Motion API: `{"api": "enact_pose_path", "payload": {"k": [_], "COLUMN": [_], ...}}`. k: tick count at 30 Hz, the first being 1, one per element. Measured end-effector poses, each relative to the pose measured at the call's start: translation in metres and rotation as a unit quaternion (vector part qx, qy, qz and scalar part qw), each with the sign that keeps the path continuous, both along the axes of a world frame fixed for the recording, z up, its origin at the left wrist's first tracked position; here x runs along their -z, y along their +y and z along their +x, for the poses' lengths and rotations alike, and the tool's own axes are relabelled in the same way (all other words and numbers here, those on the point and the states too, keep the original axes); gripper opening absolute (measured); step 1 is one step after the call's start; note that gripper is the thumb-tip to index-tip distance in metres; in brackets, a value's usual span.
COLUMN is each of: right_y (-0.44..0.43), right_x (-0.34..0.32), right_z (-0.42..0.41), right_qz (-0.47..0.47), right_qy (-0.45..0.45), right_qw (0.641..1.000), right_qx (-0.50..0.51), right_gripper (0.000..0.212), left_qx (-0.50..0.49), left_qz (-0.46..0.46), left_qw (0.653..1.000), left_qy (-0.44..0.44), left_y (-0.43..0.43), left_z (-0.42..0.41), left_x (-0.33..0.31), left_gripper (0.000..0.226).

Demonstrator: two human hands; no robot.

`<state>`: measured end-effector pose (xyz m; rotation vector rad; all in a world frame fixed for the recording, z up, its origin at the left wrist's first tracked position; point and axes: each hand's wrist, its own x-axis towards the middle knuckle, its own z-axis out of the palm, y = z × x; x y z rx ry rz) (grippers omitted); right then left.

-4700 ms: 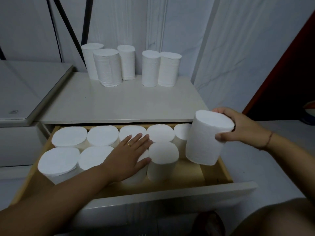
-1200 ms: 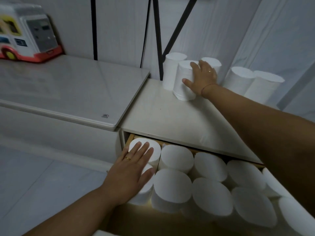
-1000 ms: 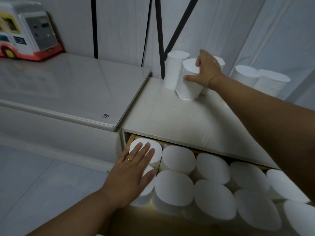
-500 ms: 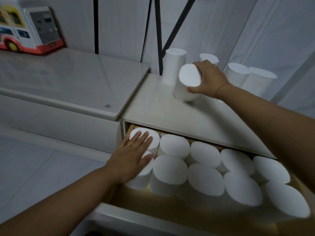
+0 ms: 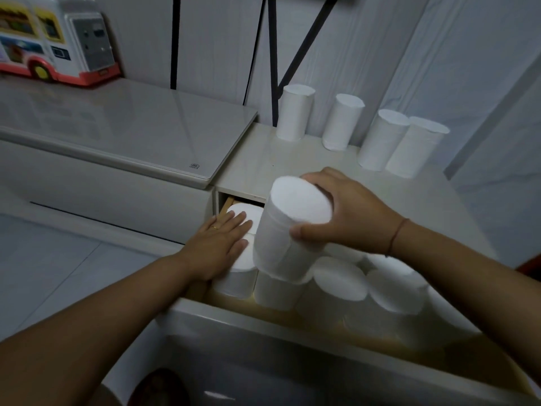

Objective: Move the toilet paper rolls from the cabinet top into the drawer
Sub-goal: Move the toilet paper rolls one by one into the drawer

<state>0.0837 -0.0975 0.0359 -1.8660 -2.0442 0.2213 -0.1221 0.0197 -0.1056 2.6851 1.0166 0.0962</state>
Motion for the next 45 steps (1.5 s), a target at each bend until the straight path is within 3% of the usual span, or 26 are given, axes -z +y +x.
{"api": "enact_pose_path", "payload": {"k": [7,18,26,32,39,42,45], "right_y": [-0.02,-0.006,-0.003,-0.004,0.0,0.008,0.03], "right_x": [0.029,0.097,0.125,0.124,0.117,0.107,0.094], "right_z": [-0.042,-0.073,-0.074,-0.074,-0.071,-0.062,-0.033], "right_qz": [-0.051,-0.092,-0.171,-0.149,-0.132,-0.051,0.066], "right_qy": [0.053,0.049,0.062,0.086,0.069,0.085,0.107], "right_qw": [0.996,0.993,0.982,0.984,0.987,0.994,0.992], "right_qx": [-0.046,-0.053,-0.049,-0.048,-0.06,-0.053,0.021], "right_gripper": [0.071,0.082,0.047,0.04,0.024,0.017,0.019], "left_qx": [-0.042,-0.027,-0.035,-0.012,0.029,0.048,0.045], "left_qz": [-0.105,-0.157,-0.134,-0.051,0.024,0.034,0.041], "left_qw": [0.988,0.98,0.982,0.998,0.999,0.998,0.998], "left_qy": [-0.107,-0.122,-0.128,-0.047,-0.011,-0.002,-0.008], "left_y": [-0.009,-0.001,-0.001,-0.001,-0.007,-0.007,-0.008], "left_z": [-0.005,-0.013,-0.01,-0.007,0.001,0.003,0.005], "left_x": [-0.014,-0.01,-0.005,0.005,0.014,0.014,0.013], "left_gripper": [0.048,0.048,0.047,0.052,0.056,0.057,0.058]}}
